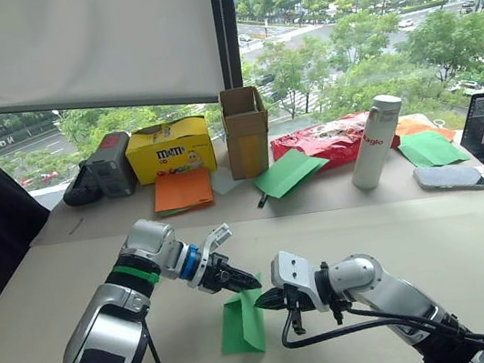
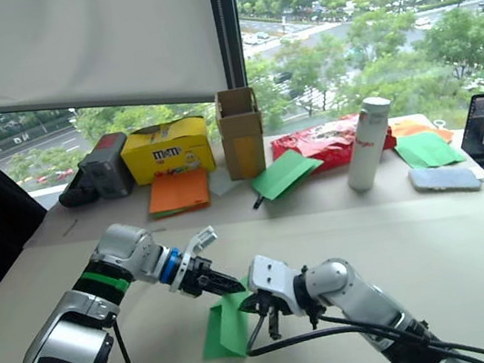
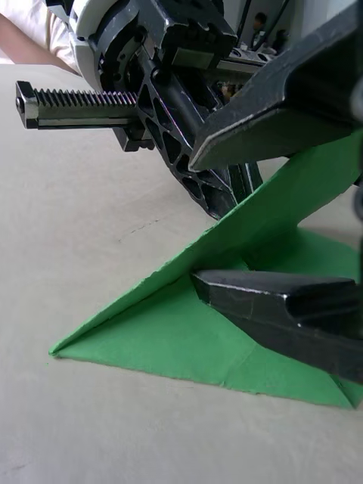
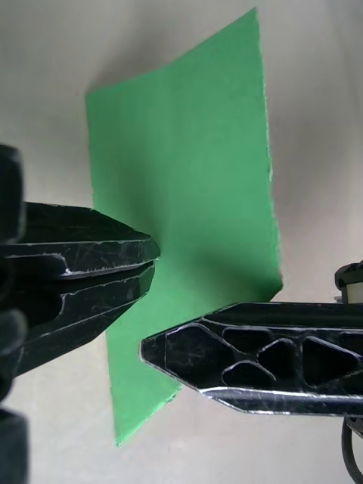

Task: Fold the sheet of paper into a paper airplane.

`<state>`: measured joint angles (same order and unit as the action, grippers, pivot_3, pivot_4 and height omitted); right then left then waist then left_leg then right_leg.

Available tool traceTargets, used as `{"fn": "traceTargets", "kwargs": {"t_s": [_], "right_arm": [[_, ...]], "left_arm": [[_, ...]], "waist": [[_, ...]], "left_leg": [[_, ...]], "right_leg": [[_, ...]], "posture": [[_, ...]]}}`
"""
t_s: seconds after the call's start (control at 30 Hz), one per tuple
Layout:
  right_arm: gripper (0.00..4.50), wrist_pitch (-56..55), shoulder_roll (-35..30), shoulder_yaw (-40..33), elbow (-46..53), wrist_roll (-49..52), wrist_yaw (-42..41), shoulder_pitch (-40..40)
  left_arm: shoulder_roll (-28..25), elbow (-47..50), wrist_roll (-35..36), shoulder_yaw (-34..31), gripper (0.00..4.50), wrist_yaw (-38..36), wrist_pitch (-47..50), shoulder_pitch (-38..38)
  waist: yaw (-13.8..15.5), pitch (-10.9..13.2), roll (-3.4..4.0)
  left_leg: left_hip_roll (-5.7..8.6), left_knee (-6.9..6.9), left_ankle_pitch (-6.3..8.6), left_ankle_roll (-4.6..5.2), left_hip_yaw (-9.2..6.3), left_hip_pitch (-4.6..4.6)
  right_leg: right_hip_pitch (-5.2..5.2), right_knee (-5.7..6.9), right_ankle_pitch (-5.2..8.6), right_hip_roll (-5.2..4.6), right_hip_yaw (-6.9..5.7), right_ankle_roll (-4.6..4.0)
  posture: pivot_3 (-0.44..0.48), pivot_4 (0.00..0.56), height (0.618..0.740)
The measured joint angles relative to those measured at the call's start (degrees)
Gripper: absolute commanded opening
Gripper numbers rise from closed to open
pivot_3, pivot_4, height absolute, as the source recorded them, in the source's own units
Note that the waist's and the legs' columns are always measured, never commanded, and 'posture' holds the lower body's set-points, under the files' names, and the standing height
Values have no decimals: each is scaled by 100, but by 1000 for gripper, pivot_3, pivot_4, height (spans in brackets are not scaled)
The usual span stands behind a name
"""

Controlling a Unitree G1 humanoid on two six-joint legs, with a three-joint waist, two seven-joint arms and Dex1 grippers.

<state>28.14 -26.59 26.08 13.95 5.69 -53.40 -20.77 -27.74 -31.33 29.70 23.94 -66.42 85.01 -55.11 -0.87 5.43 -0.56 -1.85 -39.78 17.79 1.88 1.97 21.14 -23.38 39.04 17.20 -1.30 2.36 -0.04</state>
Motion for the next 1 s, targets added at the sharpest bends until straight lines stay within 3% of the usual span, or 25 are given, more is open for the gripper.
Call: {"fn": "traceTargets", "kwargs": {"t_s": [0.07, 0.3, 0.57, 0.67, 0.83, 1.0], "right_arm": [[0, 0, -6, 0, 0, -2, 0, -3], [0, 2, -331, -228, 12, 12, -16, -28], [0, 144, -1147, -1355, 284, 215, -12, -49], [0, 259, -1275, -1585, 428, 249, 35, -42], [0, 461, -1333, -1713, 576, 249, 196, -36], [0, 615, -1297, -1721, 703, 255, 344, -28]], "left_arm": [[-13, -1, -15, 26, 61, 20, -10, 40], [-115, -114, -19, -89, 20, 126, 14, 111], [188, -569, 30, -1698, 20, 1031, 641, 277], [607, -921, 41, -2881, 20, 1887, 707, 328], [1564, -1066, -292, -5618, 20, 3934, 730, 477], [2841, 102, -333, -8050, 20, 5972, 705, 527]], "waist": [[4, 0, 0], [6, 0, 0], [13, 1, -1], [17, 2, -3], [8, 7, -12], [30, 3, -8]], "left_leg": [[0, 0, 0, 0, 0, 0], [1, -1, 0, 0, 0, 1], [1, 0, 0, 0, -2, 1], [0, 0, 0, 0, -3, 0], [-5, 1, -2, -4, -2, 1], [3, 8, -21, -45, -2, -1]], "right_leg": [[0, 0, 0, 0, 0, 0], [0, 0, 0, -2, -1, -1], [3, -2, -2, -7, -3, -3], [4, -2, -5, -16, -3, -7], [7, 1, -6, -37, -1, -7], [20, 0, -7, -82, -5, 3]], "posture": [[0, 150, 656], [0, 150, 656], [0, 150, 656], [0, 150, 656], [0, 150, 656], [0, 150, 656]]}}
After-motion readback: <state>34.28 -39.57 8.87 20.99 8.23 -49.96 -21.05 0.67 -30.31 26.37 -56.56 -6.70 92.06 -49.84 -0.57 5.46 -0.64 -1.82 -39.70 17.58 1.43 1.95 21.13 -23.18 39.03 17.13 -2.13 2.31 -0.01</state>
